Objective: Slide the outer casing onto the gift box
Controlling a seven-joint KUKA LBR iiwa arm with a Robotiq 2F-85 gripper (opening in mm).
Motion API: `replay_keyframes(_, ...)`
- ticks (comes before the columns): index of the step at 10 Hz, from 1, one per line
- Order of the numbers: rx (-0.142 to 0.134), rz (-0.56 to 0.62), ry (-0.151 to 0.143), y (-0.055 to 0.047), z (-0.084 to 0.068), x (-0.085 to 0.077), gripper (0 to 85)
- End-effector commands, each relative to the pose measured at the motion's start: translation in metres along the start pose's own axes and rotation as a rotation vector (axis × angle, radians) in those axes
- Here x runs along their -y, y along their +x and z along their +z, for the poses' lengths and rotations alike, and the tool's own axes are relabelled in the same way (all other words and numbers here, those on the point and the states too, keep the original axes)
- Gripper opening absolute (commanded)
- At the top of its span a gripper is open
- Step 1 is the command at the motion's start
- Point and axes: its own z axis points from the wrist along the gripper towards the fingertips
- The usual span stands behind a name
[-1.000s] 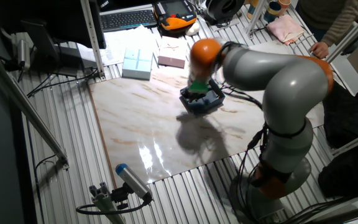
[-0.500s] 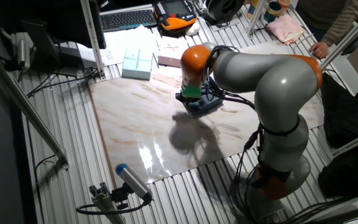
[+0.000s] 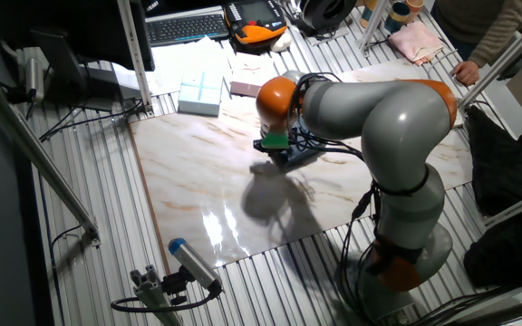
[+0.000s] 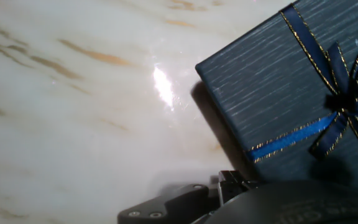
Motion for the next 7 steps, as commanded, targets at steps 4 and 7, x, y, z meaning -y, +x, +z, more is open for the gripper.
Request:
replay_keyframes(4, -0.002, -0.024, -0.001, -0.0042, -0.0005, 0.0031, 0.0)
replay_keyframes(7, -0.008, -0.044, 0.0, -0.0085, -0.0031, 0.0066, 0.0)
